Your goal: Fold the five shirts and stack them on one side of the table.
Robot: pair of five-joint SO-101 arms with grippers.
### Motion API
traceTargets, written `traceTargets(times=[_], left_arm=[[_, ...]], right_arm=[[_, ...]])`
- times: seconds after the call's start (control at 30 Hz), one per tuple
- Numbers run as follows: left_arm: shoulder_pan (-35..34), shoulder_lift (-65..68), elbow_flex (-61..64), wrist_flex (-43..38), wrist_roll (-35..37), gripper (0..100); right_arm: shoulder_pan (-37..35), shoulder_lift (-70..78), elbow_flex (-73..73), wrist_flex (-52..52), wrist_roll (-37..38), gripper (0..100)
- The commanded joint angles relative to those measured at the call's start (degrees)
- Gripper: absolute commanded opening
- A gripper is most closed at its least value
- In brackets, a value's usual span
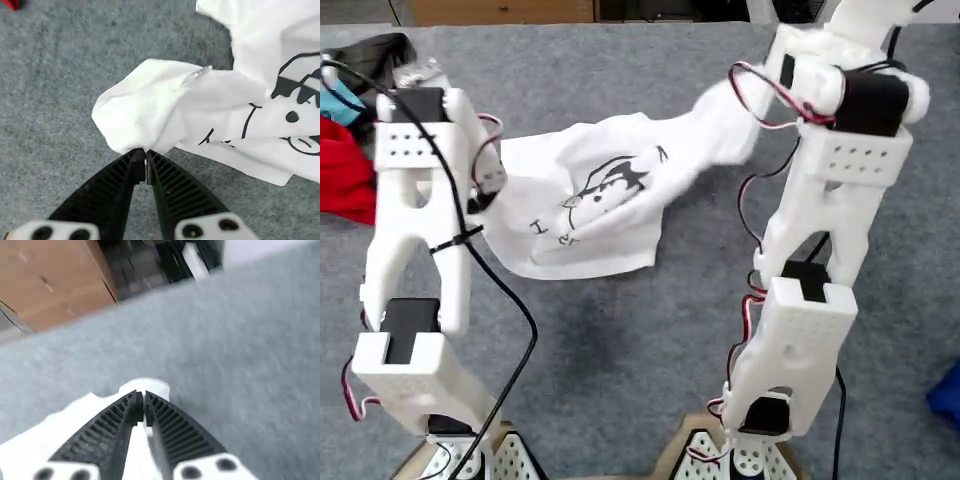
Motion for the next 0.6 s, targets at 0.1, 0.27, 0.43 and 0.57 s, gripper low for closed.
traceTargets(times=[0.1,0.27,0.43,0.57], left_arm=[[0.9,-2.5,9.1,0.6,-1.1,2],[3.6,-2.6,15.8,0.6,-3.2,2],[7.5,-2.6,19.8,0.6,-3.2,2],[8.3,-2.6,20.0,0.6,-3.2,2]], right_arm=[[0.5,-11.9,22.1,0.8,0.6,0.7],[0.9,-17.3,36.6,0.7,0.8,0.7],[2.5,-20.6,45.0,0.7,0.8,0.7],[6.6,-22.0,48.9,0.7,0.9,0.8]])
